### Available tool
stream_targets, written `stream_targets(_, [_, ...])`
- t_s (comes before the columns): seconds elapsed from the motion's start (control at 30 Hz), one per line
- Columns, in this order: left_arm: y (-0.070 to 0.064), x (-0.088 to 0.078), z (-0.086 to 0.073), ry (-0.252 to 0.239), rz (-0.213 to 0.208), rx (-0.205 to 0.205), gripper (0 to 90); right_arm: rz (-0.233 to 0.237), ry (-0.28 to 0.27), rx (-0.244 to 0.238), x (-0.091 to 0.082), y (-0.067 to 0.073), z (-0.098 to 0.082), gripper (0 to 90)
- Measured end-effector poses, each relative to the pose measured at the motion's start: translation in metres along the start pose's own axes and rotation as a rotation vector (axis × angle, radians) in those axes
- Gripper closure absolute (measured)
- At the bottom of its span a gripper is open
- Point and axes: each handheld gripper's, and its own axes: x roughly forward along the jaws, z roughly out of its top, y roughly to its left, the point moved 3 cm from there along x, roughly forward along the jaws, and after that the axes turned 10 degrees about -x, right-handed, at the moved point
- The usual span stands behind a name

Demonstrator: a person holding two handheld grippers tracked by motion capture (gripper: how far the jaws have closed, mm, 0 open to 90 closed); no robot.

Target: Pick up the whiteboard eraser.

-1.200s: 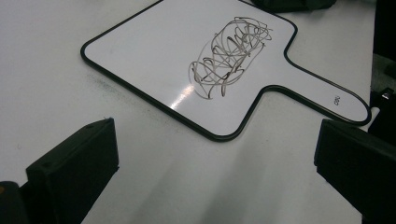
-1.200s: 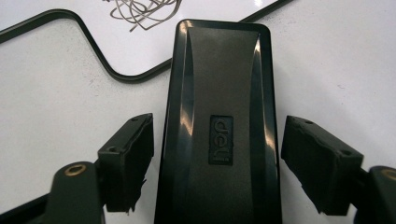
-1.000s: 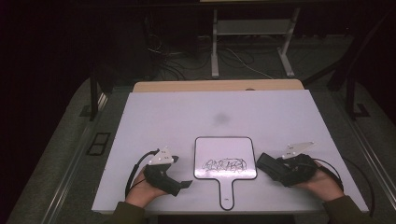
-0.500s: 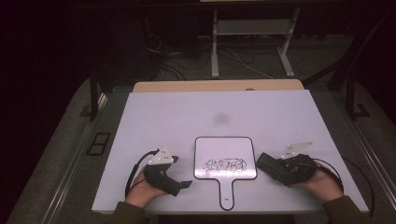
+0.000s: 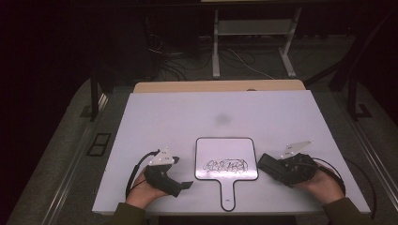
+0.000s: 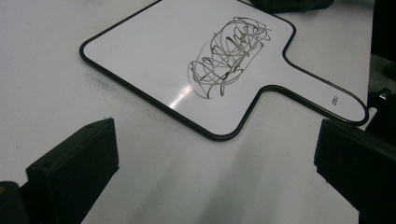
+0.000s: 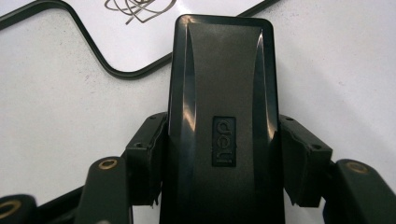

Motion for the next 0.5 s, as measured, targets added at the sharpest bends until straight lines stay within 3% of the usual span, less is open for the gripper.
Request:
stream_targets(0.3, [0.0003, -0.0003, 0.0000, 0.000, -0.003, 0.003, 0.0, -0.003, 0.019, 0.000, -0.0021, -0.0006, 0.0019, 38.8])
stream_targets(0.5, [0.0004, -0.0004, 0.0001, 0.000, -0.004, 0.002, 0.0, 0.005, 0.004, 0.011, -0.0049, -0.0023, 0.0022, 38.8])
